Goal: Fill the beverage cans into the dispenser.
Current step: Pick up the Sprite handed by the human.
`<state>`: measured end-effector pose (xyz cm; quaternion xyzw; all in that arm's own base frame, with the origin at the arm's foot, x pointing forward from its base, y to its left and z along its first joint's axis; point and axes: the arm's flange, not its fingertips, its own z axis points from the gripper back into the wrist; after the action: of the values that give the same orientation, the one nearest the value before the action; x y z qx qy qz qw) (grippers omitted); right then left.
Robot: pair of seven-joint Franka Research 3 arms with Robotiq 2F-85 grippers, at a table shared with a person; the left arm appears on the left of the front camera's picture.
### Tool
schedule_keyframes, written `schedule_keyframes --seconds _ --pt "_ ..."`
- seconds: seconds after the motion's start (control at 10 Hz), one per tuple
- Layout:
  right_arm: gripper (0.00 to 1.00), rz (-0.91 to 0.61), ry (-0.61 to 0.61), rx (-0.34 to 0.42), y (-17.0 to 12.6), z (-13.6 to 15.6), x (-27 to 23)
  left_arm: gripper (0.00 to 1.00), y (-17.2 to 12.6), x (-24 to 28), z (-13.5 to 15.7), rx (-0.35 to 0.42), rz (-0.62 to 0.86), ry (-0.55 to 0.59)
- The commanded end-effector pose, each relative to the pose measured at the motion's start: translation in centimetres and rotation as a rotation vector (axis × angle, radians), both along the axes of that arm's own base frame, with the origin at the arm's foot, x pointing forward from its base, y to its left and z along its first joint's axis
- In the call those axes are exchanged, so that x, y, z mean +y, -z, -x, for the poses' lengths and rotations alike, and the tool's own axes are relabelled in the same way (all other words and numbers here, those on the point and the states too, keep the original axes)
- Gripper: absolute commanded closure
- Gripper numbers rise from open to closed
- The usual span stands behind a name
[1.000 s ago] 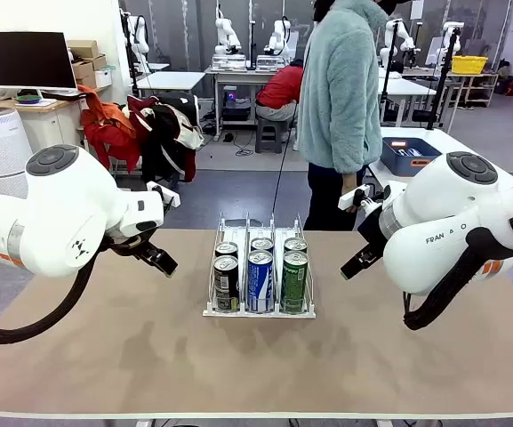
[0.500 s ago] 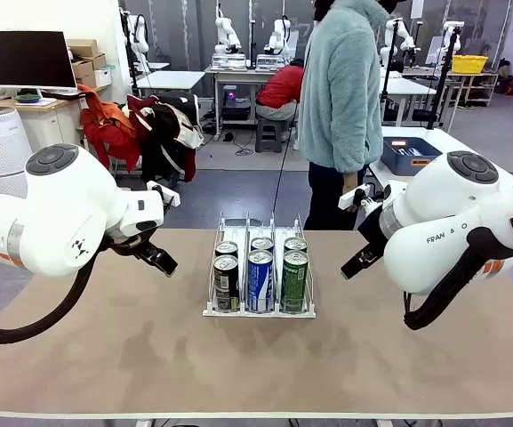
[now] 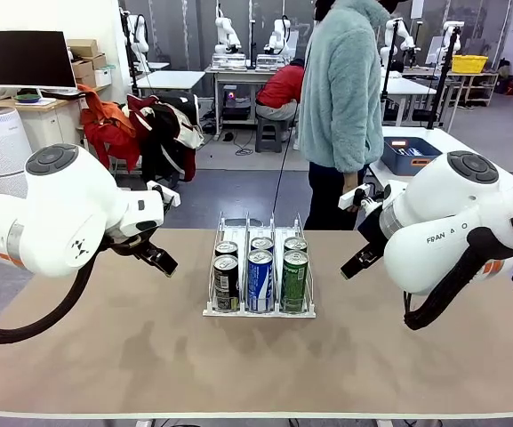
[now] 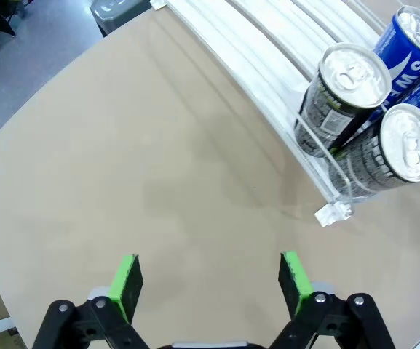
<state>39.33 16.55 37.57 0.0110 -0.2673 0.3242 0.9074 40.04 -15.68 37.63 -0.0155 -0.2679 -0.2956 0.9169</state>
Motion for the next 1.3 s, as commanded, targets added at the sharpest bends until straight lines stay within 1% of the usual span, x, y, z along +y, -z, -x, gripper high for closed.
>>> schedule_keyframes --seconds 0.0,0.1,0.2,0.3,0.4,0.5,0.6,0.7,0.8,0.9,1.0,1.1,1.2 --pt "0.00 -0.006 -0.054 0.024 -4.8 -0.2 -2.4 0.00 -3.4 0.0 0.4 0.015 0.034 0.039" --pt "0.00 -0.048 -0.049 0.013 -6.7 1.5 -2.4 0.00 -6.2 1.5 1.7 0.009 0.007 0.098" --pt "0.00 -0.054 -0.073 -0.001 -8.7 2.6 -2.8 0.00 -8.7 2.6 2.1 -0.009 -0.004 0.122" --pt "0.00 -0.036 -0.136 0.010 -11.3 2.5 -3.9 0.00 -10.9 3.3 1.9 -0.042 0.010 0.141" --pt "0.00 -0.068 -0.194 0.039 -13.5 3.5 -4.6 0.00 -13.2 4.1 2.9 -0.020 0.043 0.172" --pt "0.00 -0.108 -0.215 0.046 -15.3 4.6 -5.5 0.00 -15.4 5.3 3.7 -0.012 0.078 0.210" --pt "0.00 -0.135 -0.255 0.042 -17.8 4.8 -6.7 0.00 -17.7 6.7 3.6 -0.045 0.108 0.216" --pt "0.00 -0.170 -0.294 0.064 -20.1 5.6 -7.6 0.00 -20.0 7.8 4.4 -0.077 0.125 0.232" --pt "0.00 -0.204 -0.326 0.076 -22.1 6.7 -8.2 0.00 -22.2 9.1 5.6 -0.108 0.192 0.291" --pt "0.00 -0.229 -0.345 0.055 -24.0 7.6 -8.9 0.00 -23.7 10.5 6.3 -0.160 0.237 0.302" --pt "0.00 -0.246 -0.349 0.057 -26.8 8.8 -9.7 0.00 -25.5 11.8 7.5 -0.194 0.278 0.281" --pt "0.00 -0.265 -0.347 0.065 -28.7 9.3 -10.2 0.00 -26.5 12.4 8.2 -0.225 0.294 0.270" --pt "0.00 -0.293 -0.341 0.044 -31.0 9.9 -10.7 0.00 -27.6 13.1 8.7 -0.273 0.290 0.265"
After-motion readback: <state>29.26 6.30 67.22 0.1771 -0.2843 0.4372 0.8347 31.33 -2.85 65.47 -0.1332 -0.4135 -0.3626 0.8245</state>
